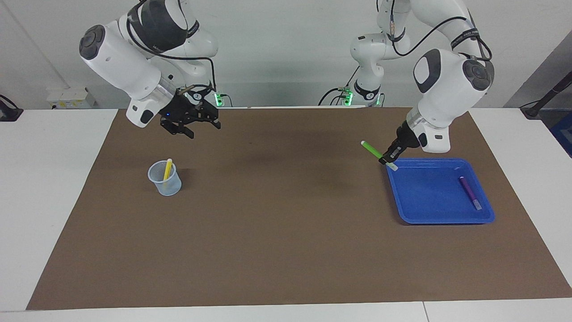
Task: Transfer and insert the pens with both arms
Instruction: 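Lift the green pen toward the right gripper while the right gripper approaches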
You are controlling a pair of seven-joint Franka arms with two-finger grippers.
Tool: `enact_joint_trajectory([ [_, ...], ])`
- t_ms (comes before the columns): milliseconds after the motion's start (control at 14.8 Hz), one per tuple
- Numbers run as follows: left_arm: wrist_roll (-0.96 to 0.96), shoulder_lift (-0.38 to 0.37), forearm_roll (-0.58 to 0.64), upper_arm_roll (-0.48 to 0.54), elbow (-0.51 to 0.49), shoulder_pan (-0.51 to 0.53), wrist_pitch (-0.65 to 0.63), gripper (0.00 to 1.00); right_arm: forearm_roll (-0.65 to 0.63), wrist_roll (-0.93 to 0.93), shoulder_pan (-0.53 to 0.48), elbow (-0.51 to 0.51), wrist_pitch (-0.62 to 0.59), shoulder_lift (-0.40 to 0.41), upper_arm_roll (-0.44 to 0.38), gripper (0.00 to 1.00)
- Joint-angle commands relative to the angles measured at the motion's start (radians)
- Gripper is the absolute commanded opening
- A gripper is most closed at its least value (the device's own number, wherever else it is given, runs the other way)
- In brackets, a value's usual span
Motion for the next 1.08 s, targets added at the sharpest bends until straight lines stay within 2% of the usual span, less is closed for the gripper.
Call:
enact_joint_trajectory([
  [0, -0.237, -0.008, -0.050, 0.008, 0.001, -0.057, 0.027, 0.00, 0.096, 0.032, 0.024, -0.011, 0.043, -0.007, 0.001, 1.00],
  [406, -0.541, -0.015, -0.082, 0.002, -0.003, -0.162, 0.107, 0.00, 0.227, 0.043, 0.070, -0.048, 0.099, -0.013, 0.003, 0.99],
  [610, -0.621, -0.028, -0.085, -0.007, 0.000, -0.208, 0.121, 0.00, 0.337, 0.043, 0.104, -0.080, 0.154, -0.011, 0.001, 0.99],
  [1016, -0.825, -0.070, -0.110, -0.014, -0.003, -0.277, 0.197, 0.00, 0.414, 0.037, 0.151, -0.114, 0.235, -0.005, 0.003, 0.94],
])
